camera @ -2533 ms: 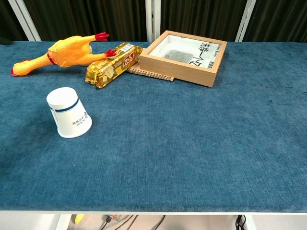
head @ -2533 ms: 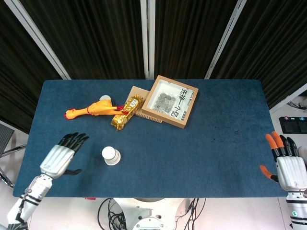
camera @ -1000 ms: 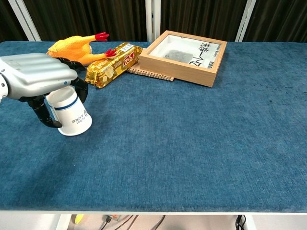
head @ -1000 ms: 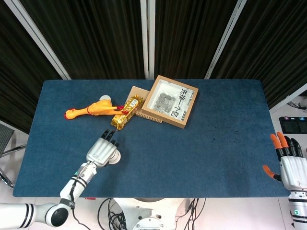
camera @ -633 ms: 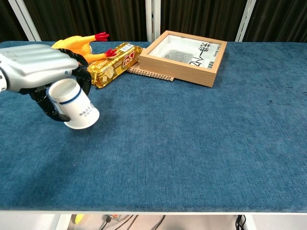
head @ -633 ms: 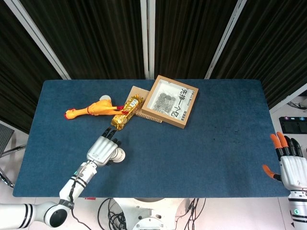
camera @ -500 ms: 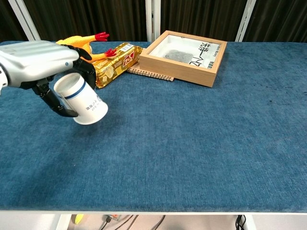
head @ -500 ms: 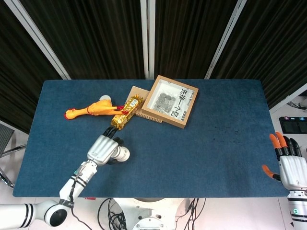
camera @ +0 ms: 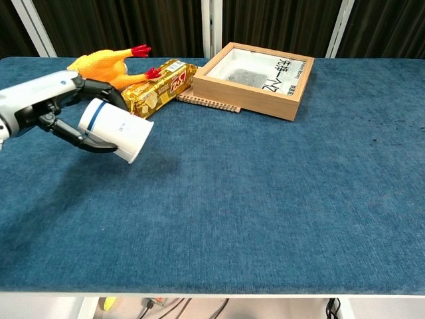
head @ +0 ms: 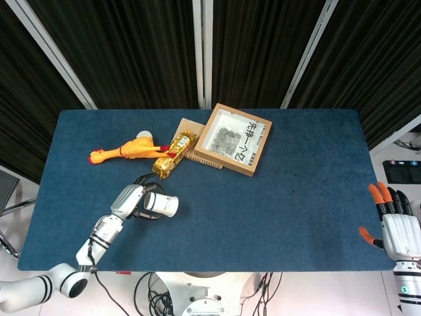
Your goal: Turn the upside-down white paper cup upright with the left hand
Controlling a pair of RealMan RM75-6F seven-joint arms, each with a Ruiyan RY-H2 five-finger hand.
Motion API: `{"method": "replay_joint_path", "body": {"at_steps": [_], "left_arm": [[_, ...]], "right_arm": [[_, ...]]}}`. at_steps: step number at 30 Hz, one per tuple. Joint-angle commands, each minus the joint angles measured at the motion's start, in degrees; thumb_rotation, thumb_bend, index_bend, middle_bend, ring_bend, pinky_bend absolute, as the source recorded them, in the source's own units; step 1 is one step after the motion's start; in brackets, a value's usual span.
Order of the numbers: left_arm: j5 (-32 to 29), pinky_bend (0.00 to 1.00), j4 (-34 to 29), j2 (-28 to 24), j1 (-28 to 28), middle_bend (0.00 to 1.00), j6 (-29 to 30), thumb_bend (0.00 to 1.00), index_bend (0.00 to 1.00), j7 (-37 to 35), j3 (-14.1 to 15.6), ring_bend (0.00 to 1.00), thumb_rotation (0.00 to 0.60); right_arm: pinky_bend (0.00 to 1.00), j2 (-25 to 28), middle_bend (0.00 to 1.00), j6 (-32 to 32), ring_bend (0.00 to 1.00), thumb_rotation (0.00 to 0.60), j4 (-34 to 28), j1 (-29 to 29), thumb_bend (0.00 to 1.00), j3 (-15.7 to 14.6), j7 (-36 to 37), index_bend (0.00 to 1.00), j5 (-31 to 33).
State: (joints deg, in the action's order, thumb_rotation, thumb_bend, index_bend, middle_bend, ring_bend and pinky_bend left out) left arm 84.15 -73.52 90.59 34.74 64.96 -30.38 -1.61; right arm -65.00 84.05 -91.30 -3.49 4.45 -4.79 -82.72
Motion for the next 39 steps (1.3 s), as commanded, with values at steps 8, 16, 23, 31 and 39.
{"method": "replay_joint_path", "body": {"at_steps": [8,16,23,31,39], "left_arm": [[6.23,0.08,7.31,1.94,-0.66,0.11,-0.73,0.17,0.13,-4.13,3.39,0.00,0.600],[9.05,0.05,4.98,-0.67,-1.66,0.00,4.60,0.17,0.00,10.75,3.06,0.00,0.600],[9.84,0.05,-5.13,-7.31,-3.18,0.00,8.39,0.17,0.00,29.87,1.83,0.00,0.600],[-0.73,0.01,-20.88,-13.37,-2.02,0.04,-3.68,0.17,0.06,52.54,1.97,0.00,0.600],[-15.95,0.00,-28.10,-11.31,0.92,0.10,-8.80,0.17,0.08,70.01,-0.51,0.00,0.600]], "right_arm": [[0.00,0.10,0.00,-0.10,0.00,0.600,-0.20,0.01,0.14,-0.25,0.17,0.00,-0.27],[0.00,0.15,0.00,0.05,0.00,0.600,-0.09,0.14,0.14,-0.28,0.30,0.00,-0.25],[0.00,0.03,0.00,-0.35,0.00,0.600,0.47,0.08,0.14,-0.28,0.71,0.00,0.08],[0.00,-0.53,0.00,-1.02,0.00,0.600,1.16,-0.16,0.14,-0.48,1.03,0.00,0.07],[0.00,0.01,0.00,-0.56,0.00,0.600,1.09,0.06,0.14,-0.30,1.63,0.00,0.15]]}}
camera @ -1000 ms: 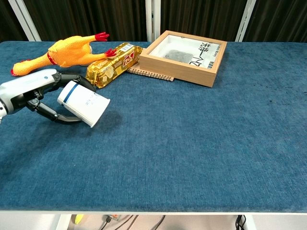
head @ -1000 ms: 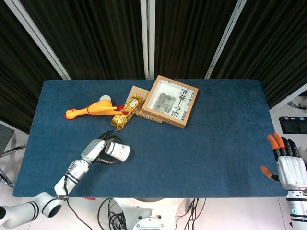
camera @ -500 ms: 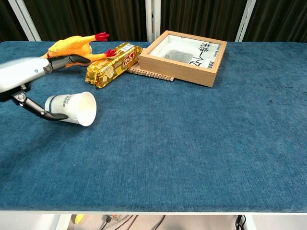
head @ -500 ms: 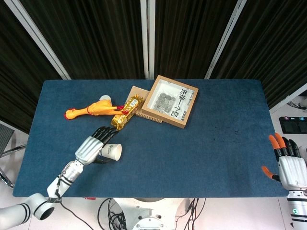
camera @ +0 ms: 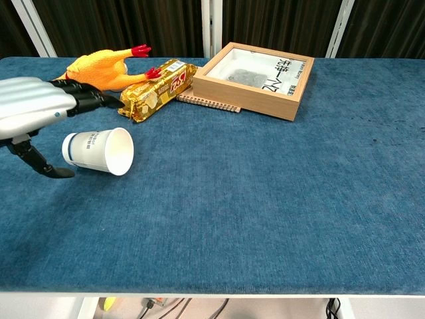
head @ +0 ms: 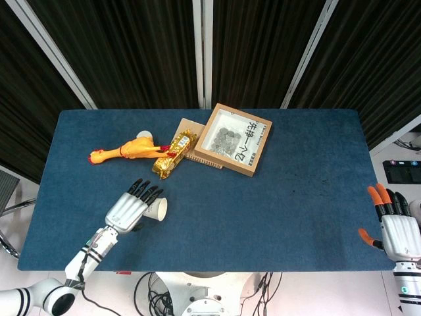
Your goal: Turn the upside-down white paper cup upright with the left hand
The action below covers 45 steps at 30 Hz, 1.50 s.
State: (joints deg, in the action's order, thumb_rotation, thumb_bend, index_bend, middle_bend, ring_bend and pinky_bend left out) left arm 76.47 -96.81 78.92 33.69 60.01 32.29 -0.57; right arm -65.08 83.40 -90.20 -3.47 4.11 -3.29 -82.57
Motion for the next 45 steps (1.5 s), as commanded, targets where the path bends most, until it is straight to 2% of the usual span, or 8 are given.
{"method": "replay_joint_path", "body": {"at_steps": [1,11,21,29,32,35,41,45], "left_arm": [[-9.45,0.00,-5.00,0.67,2.34,0.11,-4.12,0.17,0.09,8.20,-1.73,0.00,0.600],[-14.60,0.00,-4.84,2.84,4.87,0.20,-3.96,0.17,0.19,11.18,-2.40,0.00,0.600],[-10.70,0.01,-0.33,5.22,5.22,0.31,-0.69,0.17,0.31,11.32,-1.55,0.00,0.600],[-6.17,0.01,1.53,5.95,4.72,0.40,0.87,0.17,0.41,5.27,-1.78,0.03,0.600],[-2.33,0.01,1.59,6.45,3.84,0.40,3.37,0.17,0.41,-1.09,-2.68,0.05,0.600],[0.89,0.00,2.06,8.33,1.70,0.40,7.37,0.17,0.41,-14.89,-4.50,0.06,0.600],[-1.83,0.00,4.25,9.70,-1.89,0.40,6.92,0.17,0.41,-45.12,-8.11,0.06,0.600],[-1.80,0.02,8.70,11.33,-3.66,0.40,6.86,0.17,0.41,-57.74,-8.98,0.06,0.600]], "right_arm": [[0.00,0.13,0.00,0.11,0.00,0.600,0.02,0.07,0.14,0.06,0.21,0.00,0.01],[0.00,-0.15,0.00,-0.46,0.00,0.600,0.59,-0.10,0.14,0.12,0.38,0.00,0.47],[0.00,-0.15,0.00,-1.36,0.00,0.600,0.54,-0.31,0.14,-0.08,-0.03,0.00,0.86],[0.00,0.17,0.00,-1.51,0.00,0.600,0.22,-0.31,0.14,0.01,0.03,0.00,1.18],[0.00,0.28,0.00,-1.70,0.00,0.600,0.21,-0.37,0.14,-0.01,0.10,0.00,1.24],[0.00,0.47,0.00,-2.27,0.00,0.600,0.26,-0.49,0.14,-0.21,0.29,0.00,1.29],[0.00,0.45,0.00,-2.72,0.00,0.600,0.16,-0.66,0.14,-0.35,0.10,0.00,1.35],[0.00,0.45,0.00,-2.85,0.00,0.600,0.02,-0.69,0.14,-0.44,-0.13,0.00,1.37]]}}
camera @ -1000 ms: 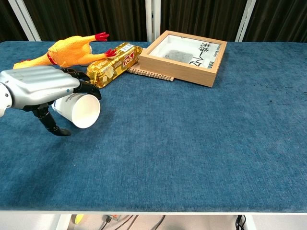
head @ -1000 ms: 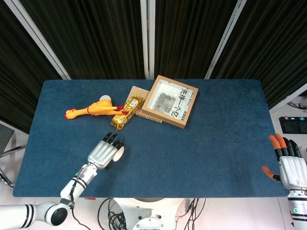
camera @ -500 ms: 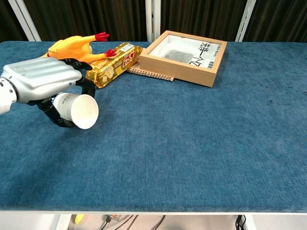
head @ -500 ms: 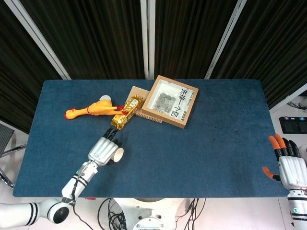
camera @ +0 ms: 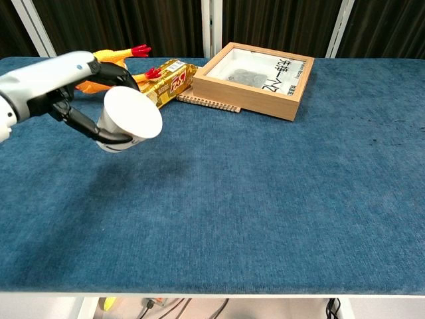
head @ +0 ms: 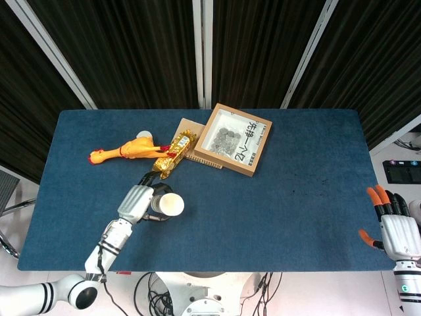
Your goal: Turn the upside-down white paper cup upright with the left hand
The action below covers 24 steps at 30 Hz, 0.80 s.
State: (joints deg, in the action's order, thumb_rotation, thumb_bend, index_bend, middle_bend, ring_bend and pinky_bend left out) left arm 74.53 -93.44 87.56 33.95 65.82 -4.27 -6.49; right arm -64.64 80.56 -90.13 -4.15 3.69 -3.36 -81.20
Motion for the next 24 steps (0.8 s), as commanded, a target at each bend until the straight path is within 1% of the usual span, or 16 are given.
{"method": "replay_joint_path", "body": {"at_steps": [1,6,10,16,24], "left_arm": [[0.37,0.02,6.59,3.15,-4.21,0.40,1.15,0.17,0.41,-22.91,-3.04,0.06,0.600],[3.91,0.02,13.84,6.28,-5.41,0.40,2.92,0.17,0.41,-29.66,-1.84,0.06,0.600],[5.98,0.02,18.20,8.74,-6.13,0.39,4.09,0.17,0.41,-32.00,-0.57,0.06,0.600],[5.89,0.02,21.84,10.91,-6.68,0.39,3.43,0.17,0.41,-34.78,-0.34,0.06,0.600],[6.46,0.02,24.37,11.85,-6.93,0.36,2.36,0.17,0.39,-37.00,0.02,0.06,0.600]], "right_arm": [[0.00,0.03,0.00,0.02,0.00,0.600,-0.09,0.00,0.14,-0.02,-0.13,0.00,-0.01],[0.00,0.15,0.00,0.13,0.00,0.600,-0.35,0.00,0.14,0.16,-0.25,0.00,0.27],[0.00,0.17,0.00,0.05,0.00,0.600,-0.50,-0.02,0.14,0.07,-0.48,0.00,0.24],[0.00,0.08,0.00,-0.10,0.00,0.600,-0.39,-0.08,0.14,-0.09,-0.55,0.00,0.11],[0.00,0.06,0.00,-0.19,0.00,0.600,-0.15,-0.06,0.14,-0.15,-0.38,0.00,0.19]]}}
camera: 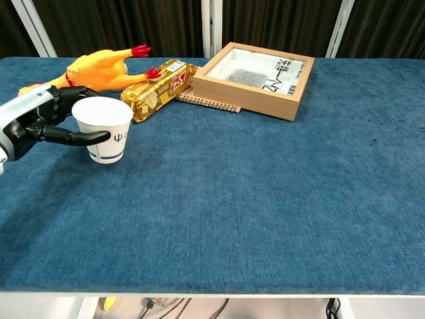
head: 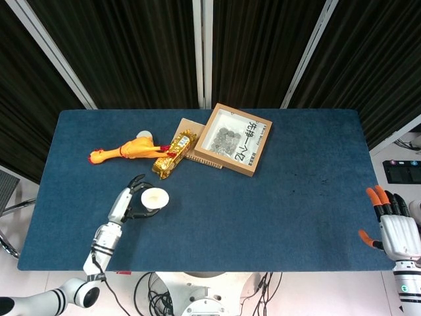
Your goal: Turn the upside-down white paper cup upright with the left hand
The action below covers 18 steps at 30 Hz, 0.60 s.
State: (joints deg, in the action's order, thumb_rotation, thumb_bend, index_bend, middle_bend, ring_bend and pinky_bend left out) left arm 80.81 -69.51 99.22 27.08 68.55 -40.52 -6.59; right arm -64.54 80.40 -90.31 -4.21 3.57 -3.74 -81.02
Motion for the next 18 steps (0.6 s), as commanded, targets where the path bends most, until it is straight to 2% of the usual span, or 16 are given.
{"method": "replay_joint_path", "body": {"at_steps": [1,5,9,11,15,18], "left_arm": [[0.27,0.02,0.71,0.26,-0.10,0.36,-0.47,0.17,0.38,-0.96,0.19,0.05,0.600],[0.77,0.02,1.80,0.66,-0.23,0.34,-0.56,0.17,0.37,-1.87,0.40,0.05,0.600],[1.43,0.02,2.39,0.57,-0.13,0.25,-0.89,0.17,0.33,-2.77,0.61,0.02,0.600],[1.80,0.02,2.49,0.43,-0.06,0.19,-1.02,0.16,0.28,-3.20,0.77,0.01,0.600],[2.95,0.01,2.67,-0.05,0.07,0.04,-1.05,0.16,0.11,-3.82,1.36,0.00,0.600],[3.71,0.01,2.75,-0.25,-0.08,0.00,-0.25,0.16,0.05,-4.12,1.56,0.00,0.600]], "right_arm": [[0.00,-0.06,0.00,-0.02,0.00,0.600,0.07,0.01,0.14,-0.03,0.03,0.00,0.01],[0.00,-0.14,0.00,0.04,0.00,0.600,0.25,0.01,0.14,0.01,0.23,0.00,0.01],[0.00,-0.10,0.00,0.10,0.00,0.600,0.24,0.01,0.14,0.04,0.21,0.00,0.02],[0.00,-0.12,0.00,0.11,0.00,0.600,0.23,0.01,0.14,0.04,0.21,0.00,0.01],[0.00,-0.22,0.00,0.05,0.00,0.600,0.30,0.00,0.14,0.05,0.17,0.00,0.12],[0.00,-0.22,0.00,0.09,0.00,0.600,0.27,0.00,0.14,0.05,0.13,0.00,0.08]]}}
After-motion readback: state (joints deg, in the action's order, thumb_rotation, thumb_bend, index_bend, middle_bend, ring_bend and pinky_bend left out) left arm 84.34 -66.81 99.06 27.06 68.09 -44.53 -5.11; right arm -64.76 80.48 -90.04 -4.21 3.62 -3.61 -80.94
